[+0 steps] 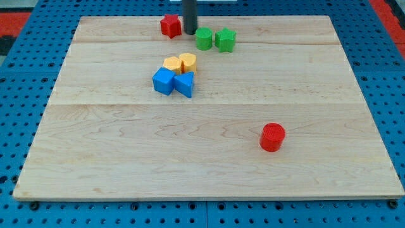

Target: Move red star slightly to the left

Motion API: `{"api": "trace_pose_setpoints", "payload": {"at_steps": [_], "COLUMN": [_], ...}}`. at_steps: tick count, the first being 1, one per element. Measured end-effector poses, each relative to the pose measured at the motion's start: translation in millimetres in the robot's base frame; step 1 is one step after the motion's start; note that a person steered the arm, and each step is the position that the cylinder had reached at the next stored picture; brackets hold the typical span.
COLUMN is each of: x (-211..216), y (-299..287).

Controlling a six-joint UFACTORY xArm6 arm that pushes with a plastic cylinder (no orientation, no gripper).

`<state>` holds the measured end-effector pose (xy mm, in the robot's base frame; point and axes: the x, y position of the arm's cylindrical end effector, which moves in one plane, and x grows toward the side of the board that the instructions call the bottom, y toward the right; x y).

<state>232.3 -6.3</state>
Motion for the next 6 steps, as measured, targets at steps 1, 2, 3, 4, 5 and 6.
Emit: {"api": "trace_pose_setpoints", "payload": {"at_steps": [1,2,3,4,5,6], "x": [-14,-31,-30,-18,-18,5], "y": [-5,-71,-148,-162,-112,-76]}}
